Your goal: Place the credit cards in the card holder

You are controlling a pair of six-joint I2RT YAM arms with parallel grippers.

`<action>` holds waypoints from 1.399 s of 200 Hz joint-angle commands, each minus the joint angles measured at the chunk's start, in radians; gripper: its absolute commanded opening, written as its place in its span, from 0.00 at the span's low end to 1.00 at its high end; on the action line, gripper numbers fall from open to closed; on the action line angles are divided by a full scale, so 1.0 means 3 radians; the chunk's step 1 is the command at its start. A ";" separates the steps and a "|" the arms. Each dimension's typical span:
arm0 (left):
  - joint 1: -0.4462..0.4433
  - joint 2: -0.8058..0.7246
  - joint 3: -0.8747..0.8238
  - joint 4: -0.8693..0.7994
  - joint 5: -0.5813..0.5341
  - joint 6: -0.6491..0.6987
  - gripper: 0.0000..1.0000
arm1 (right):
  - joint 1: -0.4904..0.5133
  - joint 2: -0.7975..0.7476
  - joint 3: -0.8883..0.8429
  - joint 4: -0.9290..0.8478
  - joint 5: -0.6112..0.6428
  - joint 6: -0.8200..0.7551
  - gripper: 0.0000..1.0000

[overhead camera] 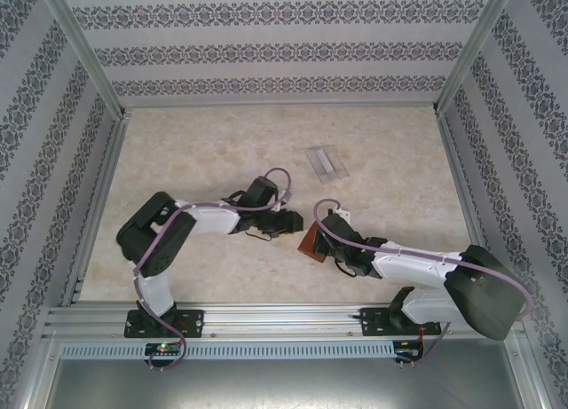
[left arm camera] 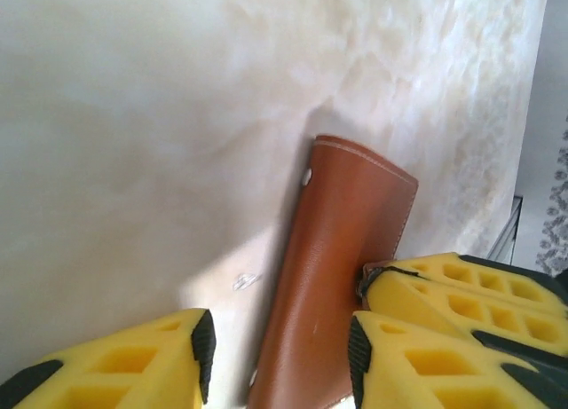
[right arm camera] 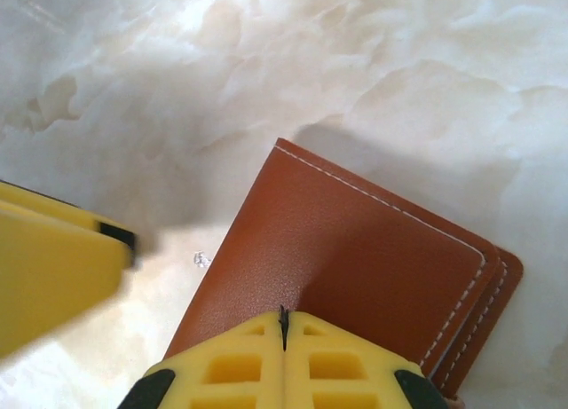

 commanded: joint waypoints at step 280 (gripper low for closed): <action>0.1611 -0.2185 -0.1942 0.1494 -0.2898 0.3048 0.99 | -0.2672 -0.1616 -0.1071 0.1564 0.0014 -0.2891 0.98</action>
